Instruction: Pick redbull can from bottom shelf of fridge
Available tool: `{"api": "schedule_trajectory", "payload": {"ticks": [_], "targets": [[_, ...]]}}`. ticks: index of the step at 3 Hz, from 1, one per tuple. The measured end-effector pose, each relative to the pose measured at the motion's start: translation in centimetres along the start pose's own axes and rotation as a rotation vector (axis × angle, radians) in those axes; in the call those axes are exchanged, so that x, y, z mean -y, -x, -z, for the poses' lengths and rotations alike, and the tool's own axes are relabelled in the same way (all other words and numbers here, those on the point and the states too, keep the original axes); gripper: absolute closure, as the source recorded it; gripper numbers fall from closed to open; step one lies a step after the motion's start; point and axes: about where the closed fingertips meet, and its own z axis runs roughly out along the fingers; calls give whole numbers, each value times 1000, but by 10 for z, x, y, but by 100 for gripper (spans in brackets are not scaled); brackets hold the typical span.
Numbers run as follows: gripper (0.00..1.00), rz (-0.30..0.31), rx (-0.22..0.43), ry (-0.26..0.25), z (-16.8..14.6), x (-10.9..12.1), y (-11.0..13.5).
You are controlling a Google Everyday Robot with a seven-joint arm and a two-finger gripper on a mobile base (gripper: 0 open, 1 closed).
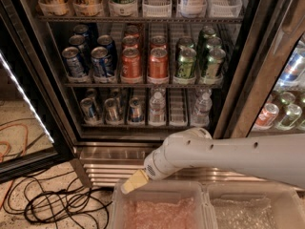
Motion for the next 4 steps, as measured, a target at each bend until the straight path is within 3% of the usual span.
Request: {"api": "schedule_trajectory", "payload": {"ticks": [1, 2, 3, 4], "targets": [[0, -28, 40, -31, -10, 6, 6], [0, -45, 124, -123, -13, 35, 19], [0, -90, 239, -184, 2, 63, 53], [0, -149, 268, -206, 1, 80, 71]]}}
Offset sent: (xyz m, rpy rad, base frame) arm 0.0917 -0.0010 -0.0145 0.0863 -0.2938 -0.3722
